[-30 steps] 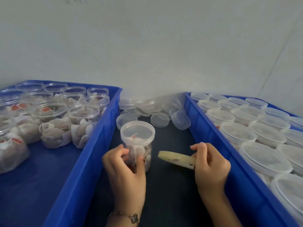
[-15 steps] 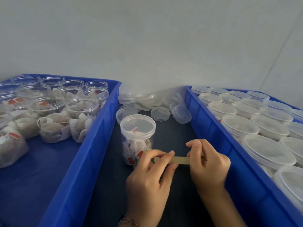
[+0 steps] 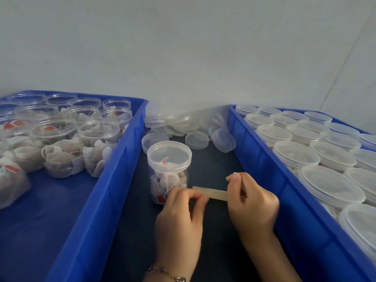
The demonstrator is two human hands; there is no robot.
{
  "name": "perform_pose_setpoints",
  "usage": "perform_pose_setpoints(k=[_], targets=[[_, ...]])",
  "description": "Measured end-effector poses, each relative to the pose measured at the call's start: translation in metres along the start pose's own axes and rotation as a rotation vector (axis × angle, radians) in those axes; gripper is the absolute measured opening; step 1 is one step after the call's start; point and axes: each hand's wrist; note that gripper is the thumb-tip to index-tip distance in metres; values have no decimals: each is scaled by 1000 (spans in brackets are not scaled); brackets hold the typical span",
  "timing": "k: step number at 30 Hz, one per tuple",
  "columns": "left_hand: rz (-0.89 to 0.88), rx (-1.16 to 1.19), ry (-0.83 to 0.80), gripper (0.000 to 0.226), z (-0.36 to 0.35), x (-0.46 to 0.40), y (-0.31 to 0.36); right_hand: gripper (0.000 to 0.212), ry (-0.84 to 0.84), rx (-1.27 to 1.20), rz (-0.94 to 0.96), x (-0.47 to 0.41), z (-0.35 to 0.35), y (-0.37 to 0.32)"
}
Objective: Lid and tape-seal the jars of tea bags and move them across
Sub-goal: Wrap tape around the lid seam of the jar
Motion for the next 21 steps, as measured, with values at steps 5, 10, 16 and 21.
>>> perform_pose_setpoints(k=[5,10,16,21], targets=[[136,63,-43,15,-1,-1,0,43,-4,-4,-25,0,0,-3],[-77,-56,6,25,1,-1,-3,46,-29,-21,-110,2,-3,-6],[-170,-154,121,13,-5,0,-11,45,-45,-14,-149,3,-4,-9],[-79,-155,71,11,-5,2,-6,41,-51,-21,-185,3,-5,-12]])
Point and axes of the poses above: each hand's wrist, its own x-axis away from the middle knuckle, its own z-axis out of the back of the hand, y = z × x, and after that the axes turned 6 degrees about -x, right-handed
